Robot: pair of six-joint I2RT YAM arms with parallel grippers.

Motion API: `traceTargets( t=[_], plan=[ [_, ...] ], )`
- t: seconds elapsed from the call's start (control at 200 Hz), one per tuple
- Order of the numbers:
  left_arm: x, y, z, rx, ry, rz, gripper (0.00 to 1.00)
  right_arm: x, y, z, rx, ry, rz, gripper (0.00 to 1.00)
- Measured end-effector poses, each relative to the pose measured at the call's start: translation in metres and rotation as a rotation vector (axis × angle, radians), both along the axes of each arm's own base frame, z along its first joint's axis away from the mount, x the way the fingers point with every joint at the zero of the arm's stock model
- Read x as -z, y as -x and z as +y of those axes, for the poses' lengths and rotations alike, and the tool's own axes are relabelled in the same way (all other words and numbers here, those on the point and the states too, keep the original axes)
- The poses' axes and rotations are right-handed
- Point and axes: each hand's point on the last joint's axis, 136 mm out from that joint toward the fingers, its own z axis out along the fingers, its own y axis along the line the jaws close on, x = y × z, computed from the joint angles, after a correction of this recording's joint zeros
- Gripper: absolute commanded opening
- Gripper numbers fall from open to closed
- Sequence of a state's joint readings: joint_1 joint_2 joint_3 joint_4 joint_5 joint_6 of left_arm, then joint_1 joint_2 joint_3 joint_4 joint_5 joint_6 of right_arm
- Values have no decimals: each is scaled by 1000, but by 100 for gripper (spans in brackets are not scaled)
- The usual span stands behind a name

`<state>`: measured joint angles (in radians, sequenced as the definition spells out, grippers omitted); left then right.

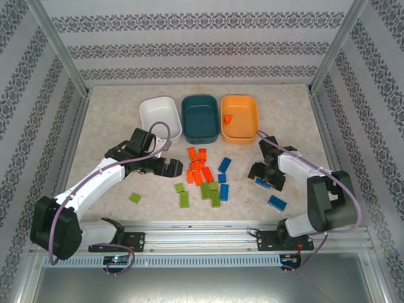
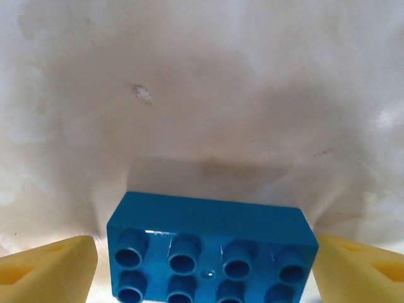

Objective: Sort the legos into containers by color

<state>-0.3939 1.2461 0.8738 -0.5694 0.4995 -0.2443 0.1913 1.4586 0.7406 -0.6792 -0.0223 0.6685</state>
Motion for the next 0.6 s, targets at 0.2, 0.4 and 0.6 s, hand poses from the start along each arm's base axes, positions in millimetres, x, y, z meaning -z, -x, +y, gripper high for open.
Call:
traceTargets(
  t=[0.2,0.4,0.6],
  plan=[
    [-1,0,1,-1,-3,-6,100,4,-1,-4,22,9,9,74],
    [-2,-1,1,-3,-6,-12,100,3,0,-7,24,17,11,61],
    [-1,-1,2,-6,-10,-14,100,1,-1,-6,24,11,3,57]
  ],
)
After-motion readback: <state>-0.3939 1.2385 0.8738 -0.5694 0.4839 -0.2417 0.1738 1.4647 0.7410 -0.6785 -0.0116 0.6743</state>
